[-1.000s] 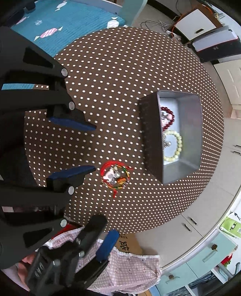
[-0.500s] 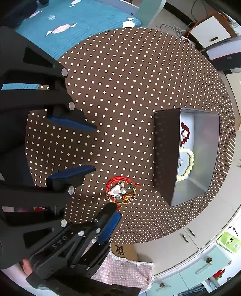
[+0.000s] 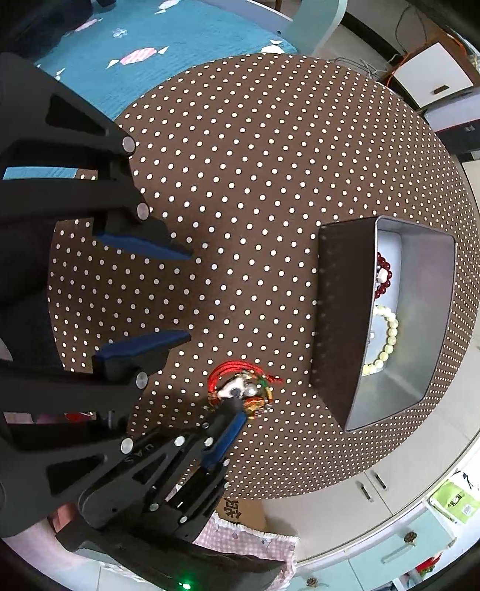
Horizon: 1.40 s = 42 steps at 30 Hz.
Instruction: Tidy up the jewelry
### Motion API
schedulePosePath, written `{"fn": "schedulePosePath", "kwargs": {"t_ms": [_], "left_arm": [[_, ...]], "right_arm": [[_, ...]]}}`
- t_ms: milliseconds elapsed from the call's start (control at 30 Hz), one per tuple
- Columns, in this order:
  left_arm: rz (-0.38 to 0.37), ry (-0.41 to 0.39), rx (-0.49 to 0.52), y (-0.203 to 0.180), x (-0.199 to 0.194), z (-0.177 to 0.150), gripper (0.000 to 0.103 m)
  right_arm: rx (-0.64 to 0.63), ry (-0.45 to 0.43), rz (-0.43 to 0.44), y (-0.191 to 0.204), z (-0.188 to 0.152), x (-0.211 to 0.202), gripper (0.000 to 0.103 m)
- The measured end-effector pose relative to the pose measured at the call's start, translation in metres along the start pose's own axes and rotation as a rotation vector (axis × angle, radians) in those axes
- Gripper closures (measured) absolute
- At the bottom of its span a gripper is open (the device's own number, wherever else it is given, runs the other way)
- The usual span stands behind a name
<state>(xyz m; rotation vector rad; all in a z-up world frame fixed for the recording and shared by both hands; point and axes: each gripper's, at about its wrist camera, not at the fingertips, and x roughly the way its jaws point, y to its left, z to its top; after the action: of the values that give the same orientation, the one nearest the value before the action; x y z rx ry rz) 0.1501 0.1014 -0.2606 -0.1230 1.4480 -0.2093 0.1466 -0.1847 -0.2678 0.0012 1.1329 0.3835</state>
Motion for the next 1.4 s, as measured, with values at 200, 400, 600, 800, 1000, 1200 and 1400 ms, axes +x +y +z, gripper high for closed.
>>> {"fn": "schedulePosePath", "kwargs": {"t_ms": [200,400,600,800,1000,1200,1400], "left_arm": [[0.001,0.009,-0.015,-0.012,0.006,0.003,0.064],[-0.005,0.020,-0.029,-0.026,0.013,0.006,0.063],[-0.025,0.008,-0.044,-0.038,0.015,0.018,0.064],[-0.040,0.021,-0.037,-0.055,0.027,0.034,0.064],[-0.044,0.010,0.035,-0.087,0.044,0.054,0.064],[-0.088,-0.033,0.096,-0.108,0.057,0.075,0.065],[-0.099,-0.014,0.113,-0.118,0.084,0.106,0.073]], "right_arm": [[-0.088,-0.014,0.000,0.006,0.001,0.002,0.092],[-0.037,-0.011,0.060,-0.007,0.004,-0.003,0.099],[0.044,-0.035,0.126,-0.035,0.005,-0.026,0.099],[0.112,-0.081,0.150,-0.056,0.011,-0.056,0.099],[0.149,-0.118,0.137,-0.074,0.021,-0.077,0.099],[0.178,-0.090,0.132,-0.086,0.017,-0.071,0.099],[0.194,-0.068,0.138,-0.090,0.017,-0.063,0.099]]}}
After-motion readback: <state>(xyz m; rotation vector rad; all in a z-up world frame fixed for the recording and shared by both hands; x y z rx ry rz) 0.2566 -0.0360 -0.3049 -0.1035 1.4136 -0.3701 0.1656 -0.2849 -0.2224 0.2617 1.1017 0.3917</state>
